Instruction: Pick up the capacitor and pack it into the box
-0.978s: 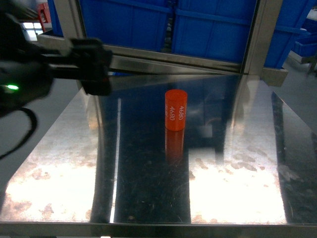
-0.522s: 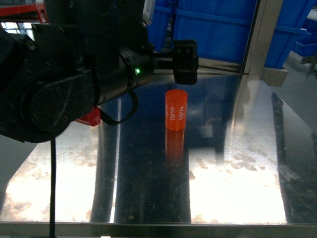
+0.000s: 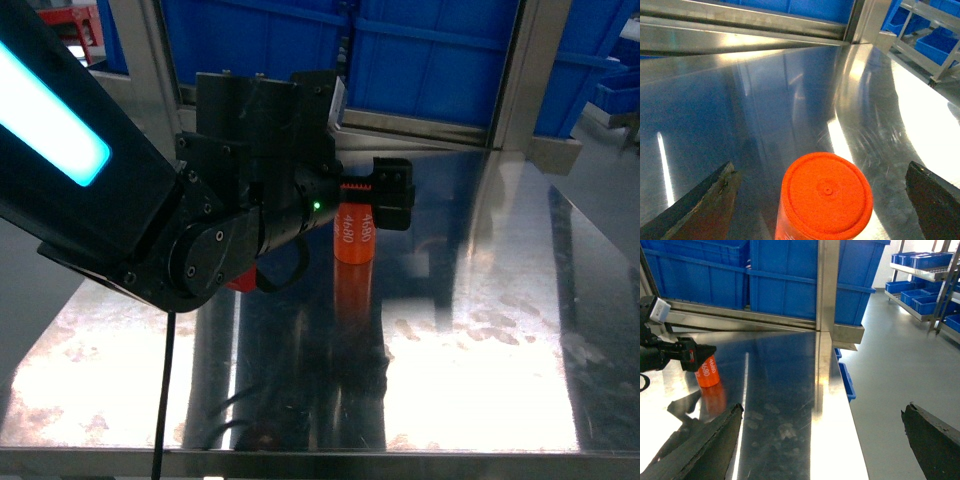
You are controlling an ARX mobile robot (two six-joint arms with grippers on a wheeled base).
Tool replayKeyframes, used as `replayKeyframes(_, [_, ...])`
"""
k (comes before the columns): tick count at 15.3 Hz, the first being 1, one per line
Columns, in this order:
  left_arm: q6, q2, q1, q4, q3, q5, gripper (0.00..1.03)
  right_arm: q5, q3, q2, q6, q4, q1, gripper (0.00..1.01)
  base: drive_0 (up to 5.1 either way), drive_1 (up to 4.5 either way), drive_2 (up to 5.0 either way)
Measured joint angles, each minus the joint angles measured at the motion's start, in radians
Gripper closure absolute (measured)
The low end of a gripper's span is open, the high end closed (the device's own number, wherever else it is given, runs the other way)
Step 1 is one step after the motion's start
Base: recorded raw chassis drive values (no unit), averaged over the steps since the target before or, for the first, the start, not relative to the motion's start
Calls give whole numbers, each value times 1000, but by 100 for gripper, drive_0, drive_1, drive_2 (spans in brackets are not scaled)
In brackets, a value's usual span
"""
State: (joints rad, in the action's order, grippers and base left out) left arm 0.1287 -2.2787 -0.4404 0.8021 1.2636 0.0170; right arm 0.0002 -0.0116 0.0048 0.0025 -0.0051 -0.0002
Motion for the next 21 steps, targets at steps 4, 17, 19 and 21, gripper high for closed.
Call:
replayKeyframes(4, [3, -96, -13, -13, 40, 2, 5, 0, 0, 0, 0, 0, 0, 3, 0, 0, 0])
replayKeyframes(17, [13, 106, 35, 179, -163, -86, 59, 0, 0, 0, 0, 0, 0, 3, 0, 0, 0])
replayKeyframes(19, [-79, 352, 137, 372, -373, -115, 59, 0, 0, 0, 0, 0, 0, 3, 0, 0, 0])
replayKeyframes(21, [-82, 591, 242, 351, -596, -80, 59, 0, 0, 0, 0, 0, 0, 3, 0, 0, 0])
